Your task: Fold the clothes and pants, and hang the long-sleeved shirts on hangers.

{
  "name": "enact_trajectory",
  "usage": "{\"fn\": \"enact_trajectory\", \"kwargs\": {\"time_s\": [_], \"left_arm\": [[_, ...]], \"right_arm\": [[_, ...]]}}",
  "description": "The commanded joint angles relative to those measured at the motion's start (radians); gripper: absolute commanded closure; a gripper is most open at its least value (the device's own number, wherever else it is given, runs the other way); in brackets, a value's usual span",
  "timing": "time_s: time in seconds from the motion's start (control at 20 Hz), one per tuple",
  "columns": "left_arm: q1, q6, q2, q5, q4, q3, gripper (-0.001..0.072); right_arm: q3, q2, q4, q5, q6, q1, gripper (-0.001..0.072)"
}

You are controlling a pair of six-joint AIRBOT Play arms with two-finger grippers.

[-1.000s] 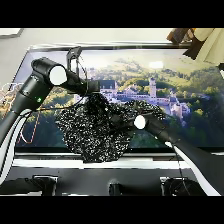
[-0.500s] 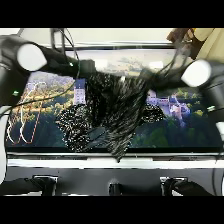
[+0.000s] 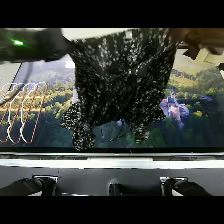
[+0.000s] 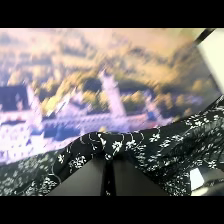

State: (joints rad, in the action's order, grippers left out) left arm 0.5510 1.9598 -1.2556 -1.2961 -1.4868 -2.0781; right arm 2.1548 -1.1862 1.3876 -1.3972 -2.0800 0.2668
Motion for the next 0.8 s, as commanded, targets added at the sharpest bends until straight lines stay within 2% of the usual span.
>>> {"fn": "enact_trajectory", "kwargs": {"time_s": [0.0, 0.15, 0.4, 0.65, 0.75], "left_arm": [[-0.001, 0.035, 0.083, -0.015, 0.006, -0.003, 0.0680], [0.003, 0.084, 0.089, -0.067, 0.007, 0.026, 0.0679], [0.007, 0.168, 0.076, -0.077, 0.006, 0.246, 0.0680], [0.012, 0.186, -0.017, -0.051, 0.007, 0.440, 0.0679], [0.021, 0.183, -0.058, -0.019, 0.006, 0.481, 0.0679]], "right_arm": [[0.026, 0.061, -0.033, 0.003, 0.002, -0.002, 0.0682], [0.010, 0.066, -0.010, -0.075, 0.001, -0.002, 0.0682], [-0.209, 0.061, 0.072, -0.175, 0.002, -0.001, 0.0681], [-0.519, 0.050, 0.158, -0.116, 0.003, 0.050, 0.0681], [-0.665, 0.050, 0.245, -0.056, -0.057, 0.148, 0.0681]]}}
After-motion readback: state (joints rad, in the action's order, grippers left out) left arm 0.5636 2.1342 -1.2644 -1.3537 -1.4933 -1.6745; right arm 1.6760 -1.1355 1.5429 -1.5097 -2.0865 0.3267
